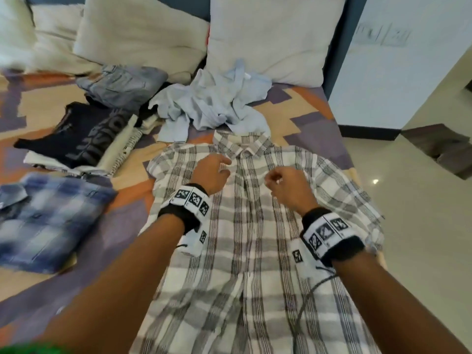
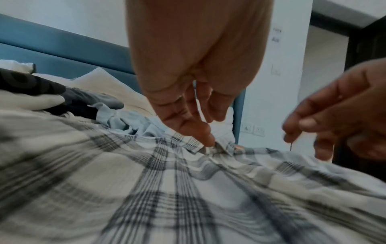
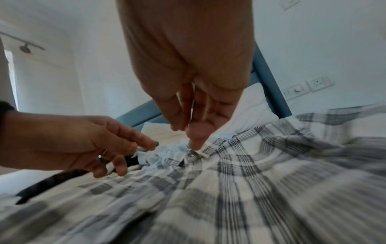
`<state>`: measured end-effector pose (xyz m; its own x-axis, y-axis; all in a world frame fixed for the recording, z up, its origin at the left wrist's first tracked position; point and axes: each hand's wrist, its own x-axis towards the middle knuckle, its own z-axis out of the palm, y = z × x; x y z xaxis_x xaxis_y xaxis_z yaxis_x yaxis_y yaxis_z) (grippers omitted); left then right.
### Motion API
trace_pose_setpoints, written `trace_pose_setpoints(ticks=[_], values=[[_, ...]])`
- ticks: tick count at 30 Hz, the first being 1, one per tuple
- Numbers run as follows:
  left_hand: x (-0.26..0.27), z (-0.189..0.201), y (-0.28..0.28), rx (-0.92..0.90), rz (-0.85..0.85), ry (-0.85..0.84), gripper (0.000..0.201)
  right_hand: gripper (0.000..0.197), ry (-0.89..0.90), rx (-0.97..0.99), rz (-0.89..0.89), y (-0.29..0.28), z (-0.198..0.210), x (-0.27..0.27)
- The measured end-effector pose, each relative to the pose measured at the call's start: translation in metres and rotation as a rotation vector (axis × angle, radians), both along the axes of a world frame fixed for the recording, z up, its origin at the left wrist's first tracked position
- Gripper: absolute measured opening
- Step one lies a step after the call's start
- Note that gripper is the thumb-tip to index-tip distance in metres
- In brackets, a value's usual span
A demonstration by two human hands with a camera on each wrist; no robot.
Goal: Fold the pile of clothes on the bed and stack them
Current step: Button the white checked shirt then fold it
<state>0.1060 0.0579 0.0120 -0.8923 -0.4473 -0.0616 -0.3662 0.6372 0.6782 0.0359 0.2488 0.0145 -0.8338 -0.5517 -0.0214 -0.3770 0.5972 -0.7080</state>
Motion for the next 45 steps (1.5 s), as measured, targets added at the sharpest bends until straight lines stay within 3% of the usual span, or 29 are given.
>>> trace_pose_setpoints(ticks=[7,11,15,21,27,31,37,41,45], values=[[-0.096,-0.044,-0.036,-0.136,-0.210,0.011,0.049,0.034,0.247,0.113,0.135,-0.082,-0.031,-0.100],[-0.122,-0.052,-0.045,-0.215,-0.240,0.025,0.037,0.035,0.296,0.224,0.220,-0.104,-0.045,-0.119],[-0.133,-0.049,-0.057,-0.301,-0.247,-0.053,0.023,0.021,0.249,0.233,0.139,-0.103,-0.047,-0.126],[-0.133,-0.048,-0.060,-0.128,-0.110,-0.038,0.014,0.013,0.208,0.105,0.132,-0.100,-0.047,-0.122],[-0.138,-0.052,-0.060,0.067,-0.153,-0.093,0.029,0.011,0.304,0.095,0.143,-0.108,-0.050,-0.122],[-0.135,-0.052,-0.060,0.208,-0.174,-0.112,0.025,0.015,0.349,0.102,0.183,-0.107,-0.052,-0.124],[-0.134,-0.053,-0.055,0.134,-0.192,-0.146,0.039,0.021,0.389,0.199,0.217,-0.112,-0.057,-0.123],[-0.133,-0.062,-0.060,0.224,-0.246,-0.149,0.043,0.018,0.309,0.256,0.160,-0.113,-0.059,-0.122],[-0.134,-0.068,-0.063,0.144,-0.250,-0.131,0.045,0.018,0.114,0.251,0.134,-0.114,-0.053,-0.131]])
